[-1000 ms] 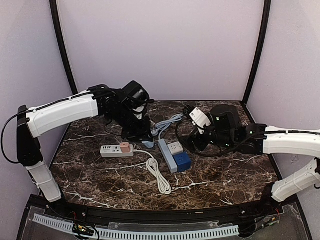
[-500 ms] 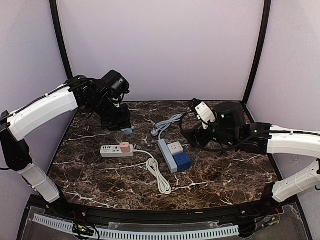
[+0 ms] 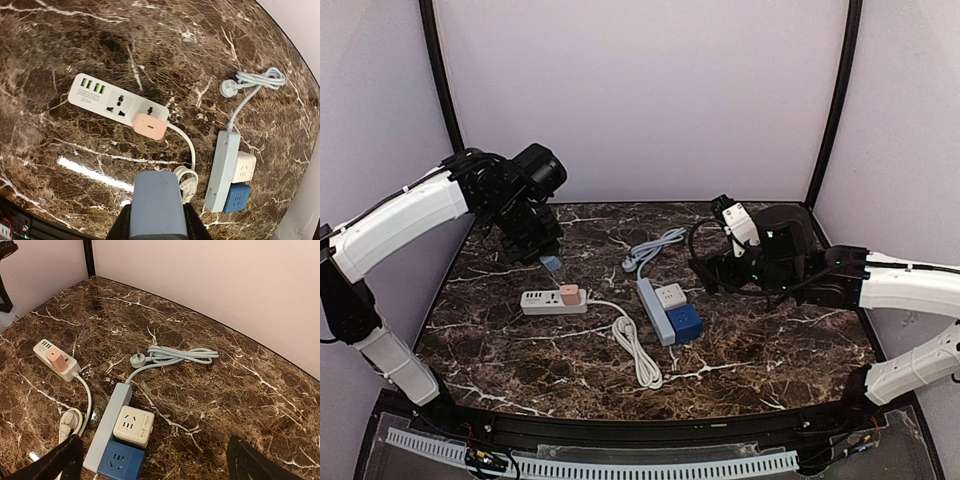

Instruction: Insert the plug

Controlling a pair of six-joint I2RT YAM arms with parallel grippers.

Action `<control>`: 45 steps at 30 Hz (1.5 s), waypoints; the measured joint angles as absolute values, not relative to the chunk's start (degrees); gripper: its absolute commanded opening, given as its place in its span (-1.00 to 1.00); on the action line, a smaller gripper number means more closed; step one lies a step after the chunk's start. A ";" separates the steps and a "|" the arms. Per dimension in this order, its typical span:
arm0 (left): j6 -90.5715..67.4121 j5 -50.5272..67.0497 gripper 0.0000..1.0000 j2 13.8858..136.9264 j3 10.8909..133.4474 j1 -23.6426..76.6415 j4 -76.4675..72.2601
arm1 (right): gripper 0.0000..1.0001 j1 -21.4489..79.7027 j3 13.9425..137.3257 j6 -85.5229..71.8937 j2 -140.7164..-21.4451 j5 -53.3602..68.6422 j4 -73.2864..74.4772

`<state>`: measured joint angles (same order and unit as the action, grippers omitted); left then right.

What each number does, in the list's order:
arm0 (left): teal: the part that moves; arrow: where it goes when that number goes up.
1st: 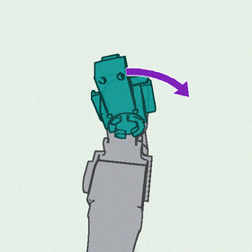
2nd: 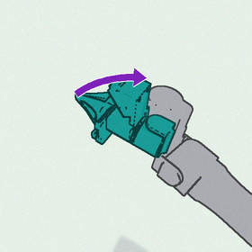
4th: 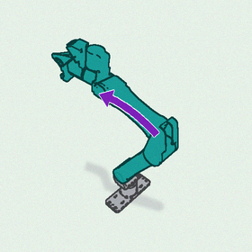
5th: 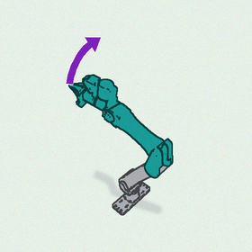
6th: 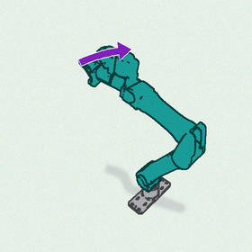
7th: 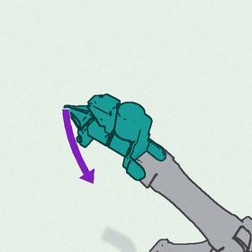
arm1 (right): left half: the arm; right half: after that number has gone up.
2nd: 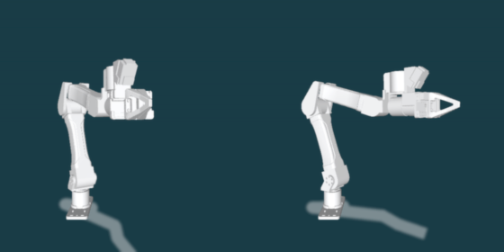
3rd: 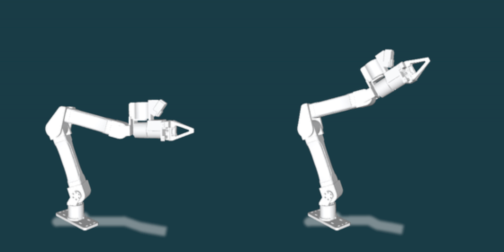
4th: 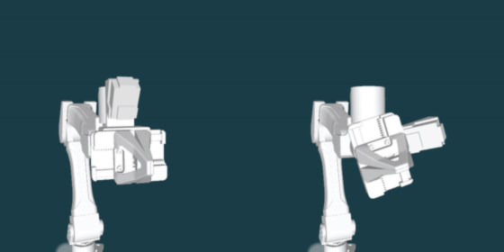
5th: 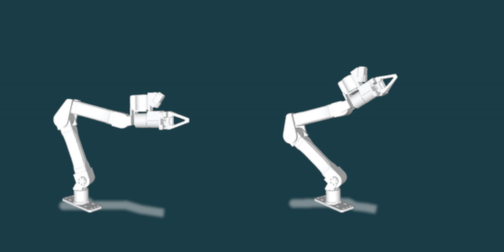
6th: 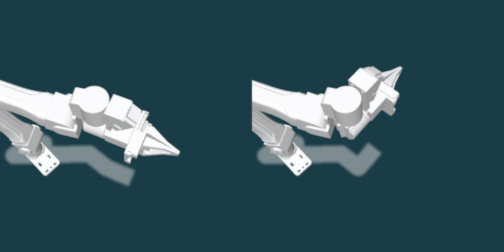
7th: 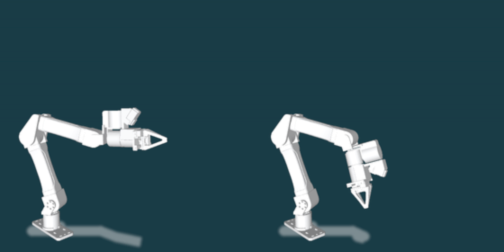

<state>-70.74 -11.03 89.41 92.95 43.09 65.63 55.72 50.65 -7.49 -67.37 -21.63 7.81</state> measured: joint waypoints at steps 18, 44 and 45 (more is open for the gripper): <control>-99.09 -12.14 -0.98 88.16 89.32 38.76 78.00 | 0.97 55.72 50.70 -11.53 -65.28 -22.79 13.39; -113.82 -0.84 -0.99 95.96 83.50 33.95 65.06 | 0.97 55.72 49.43 -19.05 -57.87 -27.70 22.68; -113.86 -0.84 -0.99 96.09 83.55 33.95 64.69 | 0.97 55.72 49.43 -19.18 -57.71 -27.83 22.83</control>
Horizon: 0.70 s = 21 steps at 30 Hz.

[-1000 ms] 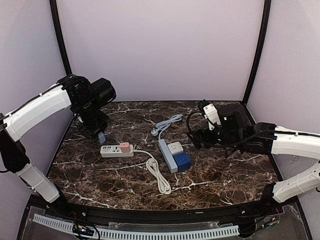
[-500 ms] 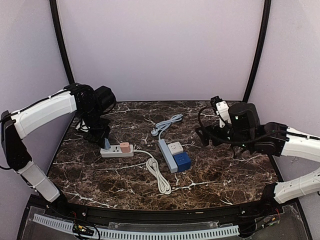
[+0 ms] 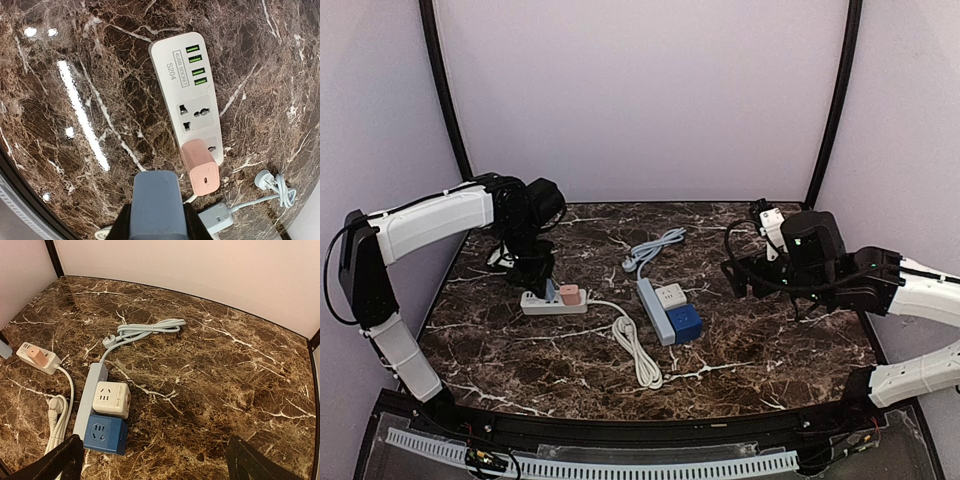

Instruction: Insert the plug

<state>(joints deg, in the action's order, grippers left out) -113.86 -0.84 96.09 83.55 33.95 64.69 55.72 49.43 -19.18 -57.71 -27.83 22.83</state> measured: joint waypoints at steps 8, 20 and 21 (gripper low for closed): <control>-114.17 -1.48 -0.99 97.27 83.55 32.82 62.22 | 0.97 55.72 49.41 -19.20 -56.75 -28.49 24.32; -114.28 -1.19 -0.98 101.16 83.53 30.59 58.33 | 0.97 55.72 49.43 -18.79 -55.79 -29.67 26.52; -114.28 -1.04 -0.98 101.65 83.53 30.59 58.06 | 0.97 55.72 49.43 -18.70 -55.79 -29.69 26.68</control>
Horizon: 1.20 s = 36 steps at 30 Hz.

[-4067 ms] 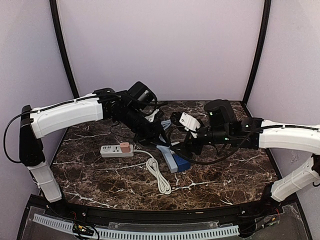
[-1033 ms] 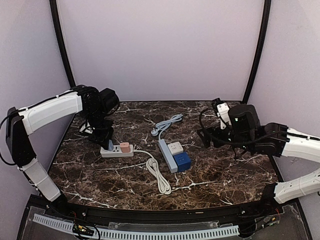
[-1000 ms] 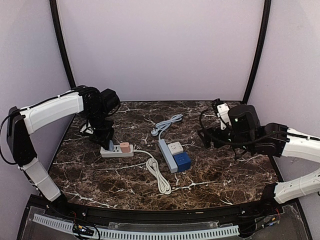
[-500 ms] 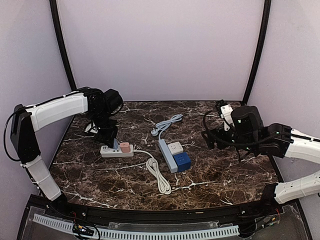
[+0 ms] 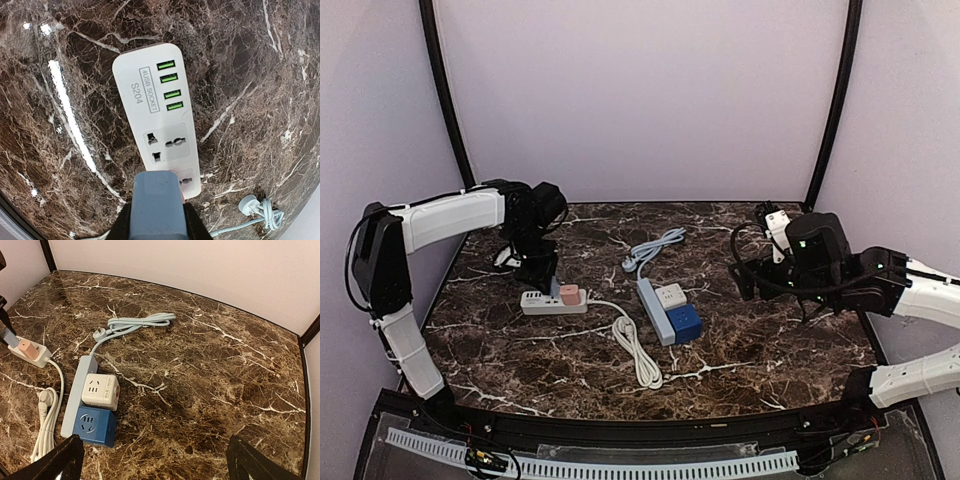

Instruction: Insert the plug

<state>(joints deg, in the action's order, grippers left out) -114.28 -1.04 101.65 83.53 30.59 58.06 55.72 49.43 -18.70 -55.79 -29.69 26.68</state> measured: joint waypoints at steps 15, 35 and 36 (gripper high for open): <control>-114.30 -0.19 -0.98 101.41 81.45 30.06 55.05 | 0.97 55.72 49.25 -18.09 -56.38 -29.65 27.03; -114.32 -0.23 -0.98 102.54 77.84 28.38 53.34 | 0.97 55.72 48.10 -16.34 -59.05 -29.36 26.11; -114.32 -0.23 -0.98 102.54 77.87 28.38 53.34 | 0.97 55.72 48.10 -16.08 -59.11 -29.36 26.09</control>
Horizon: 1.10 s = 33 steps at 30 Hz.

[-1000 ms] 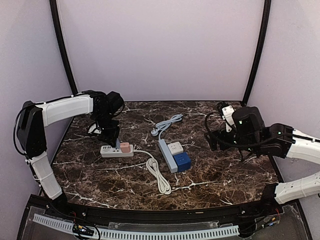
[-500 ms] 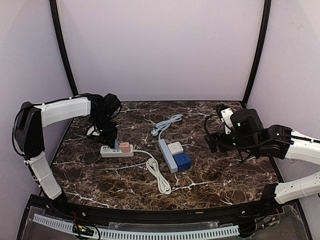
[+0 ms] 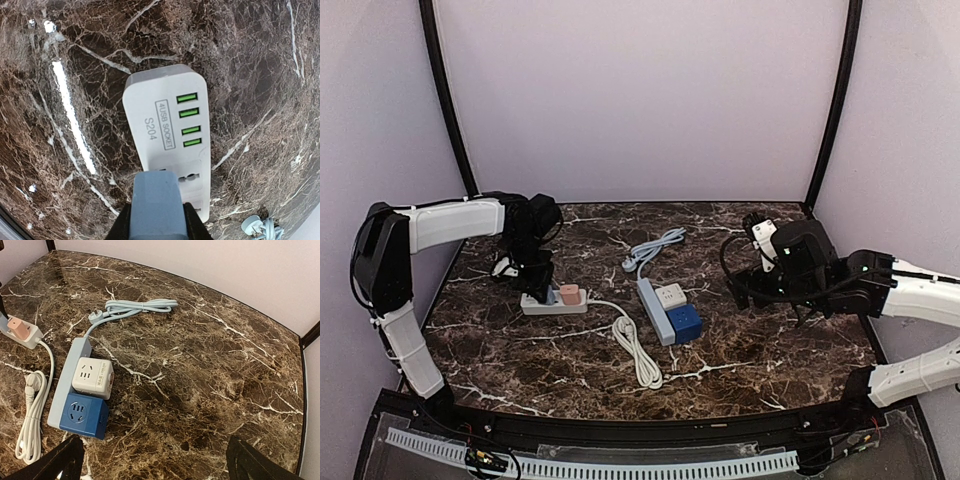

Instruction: Insert the plug

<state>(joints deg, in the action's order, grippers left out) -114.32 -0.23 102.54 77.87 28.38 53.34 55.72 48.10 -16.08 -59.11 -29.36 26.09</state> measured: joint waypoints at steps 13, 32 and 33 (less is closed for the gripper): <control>-114.50 1.34 -0.98 105.34 80.95 28.34 52.64 | 0.97 55.72 48.07 -14.79 -59.11 -28.69 25.69; -114.56 1.58 -0.98 107.85 83.83 28.34 56.01 | 0.97 55.72 47.66 -12.43 -59.09 -28.03 25.67; -114.59 1.61 -0.98 108.31 84.36 28.34 56.51 | 0.97 55.72 47.66 -12.25 -59.09 -28.03 25.67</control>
